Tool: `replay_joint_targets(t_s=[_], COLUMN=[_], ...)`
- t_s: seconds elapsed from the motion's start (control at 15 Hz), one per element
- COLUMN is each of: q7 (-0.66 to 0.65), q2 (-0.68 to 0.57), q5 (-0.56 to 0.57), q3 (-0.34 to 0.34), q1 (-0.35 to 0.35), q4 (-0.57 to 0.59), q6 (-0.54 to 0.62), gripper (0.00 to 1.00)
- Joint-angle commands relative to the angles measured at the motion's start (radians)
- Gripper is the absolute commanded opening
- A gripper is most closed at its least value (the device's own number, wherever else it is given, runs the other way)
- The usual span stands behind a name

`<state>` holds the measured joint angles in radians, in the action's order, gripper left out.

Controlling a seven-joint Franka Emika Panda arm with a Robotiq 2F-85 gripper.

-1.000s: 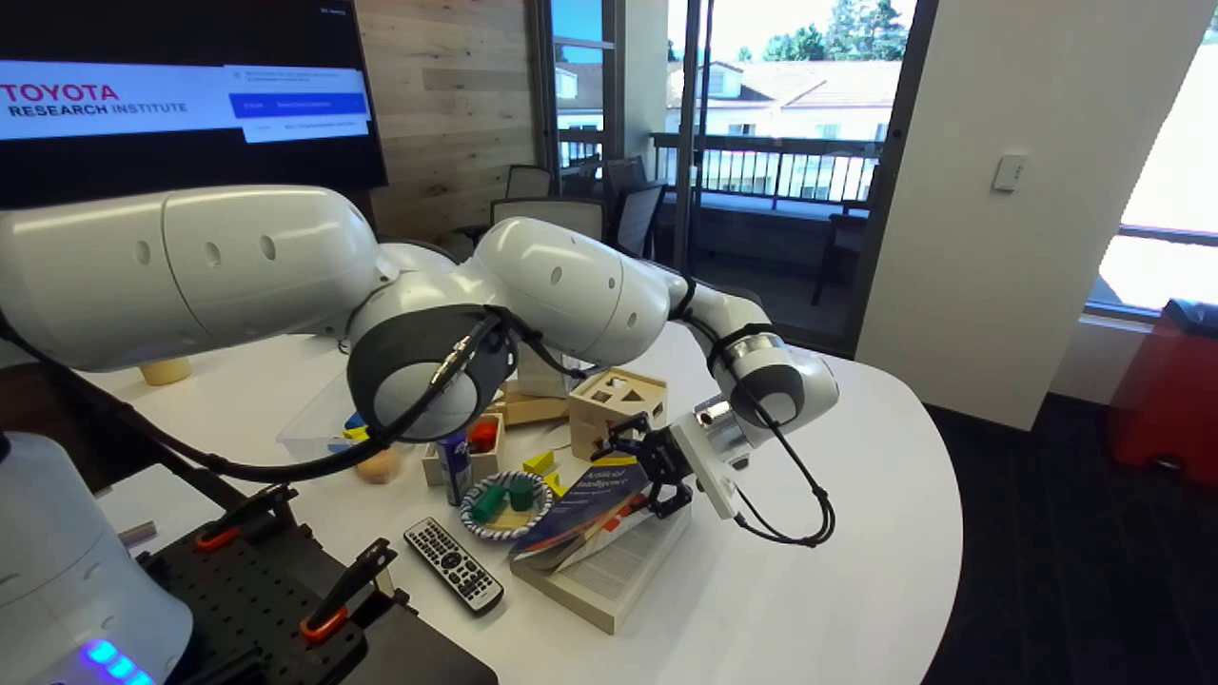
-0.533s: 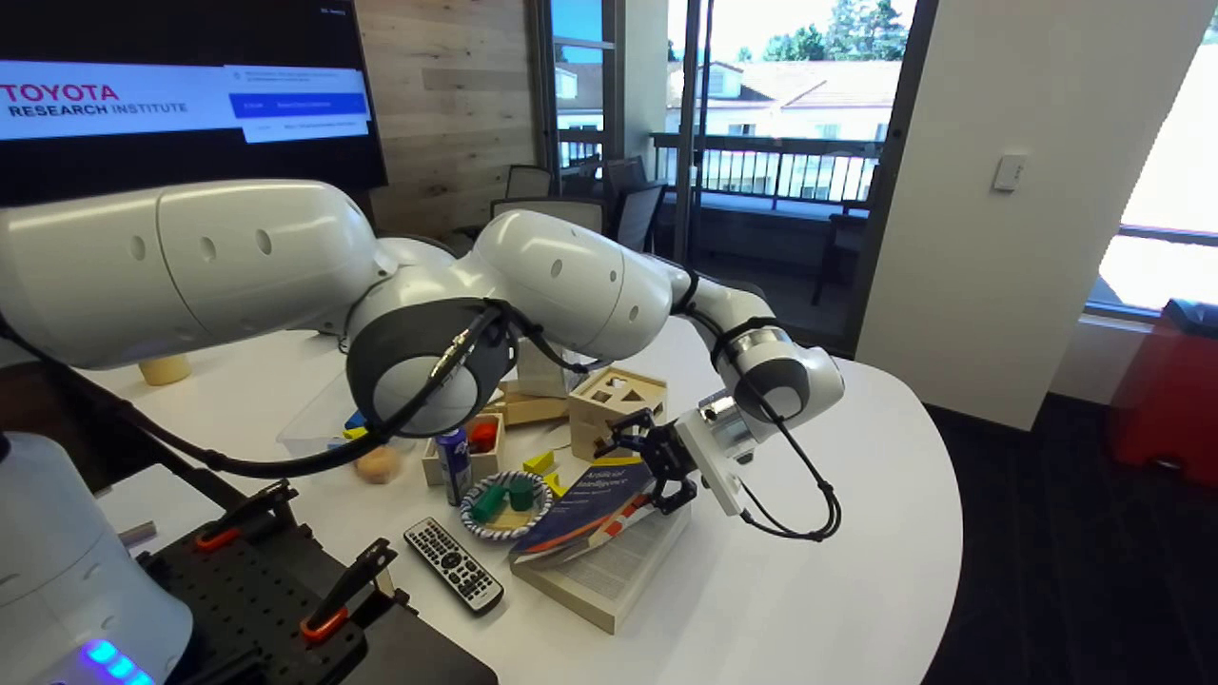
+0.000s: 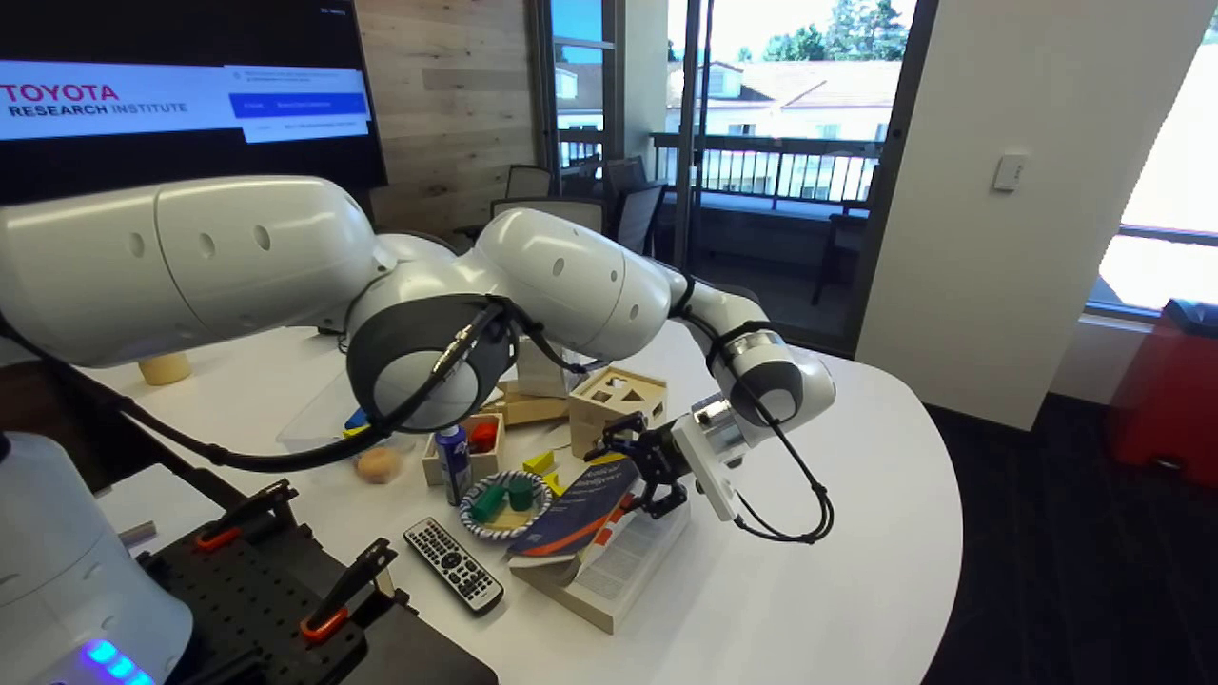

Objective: Push the book to the left and open it.

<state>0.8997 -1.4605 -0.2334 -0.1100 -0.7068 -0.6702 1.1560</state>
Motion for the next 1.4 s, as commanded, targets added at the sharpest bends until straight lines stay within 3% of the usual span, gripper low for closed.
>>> replay_joint_targets(t_s=[0.0,0.6,1.33], q7=[0.046,0.142,0.363], q2=[0.057,0.124,0.261], q5=[0.027,0.05,0.044], q3=[0.005,-0.01,-0.026], q1=[0.012,0.012,0.009], q4=[-0.08,-0.194,-0.505], q6=[-0.044,-0.051,0.069], gripper=[1.0,1.0,1.0])
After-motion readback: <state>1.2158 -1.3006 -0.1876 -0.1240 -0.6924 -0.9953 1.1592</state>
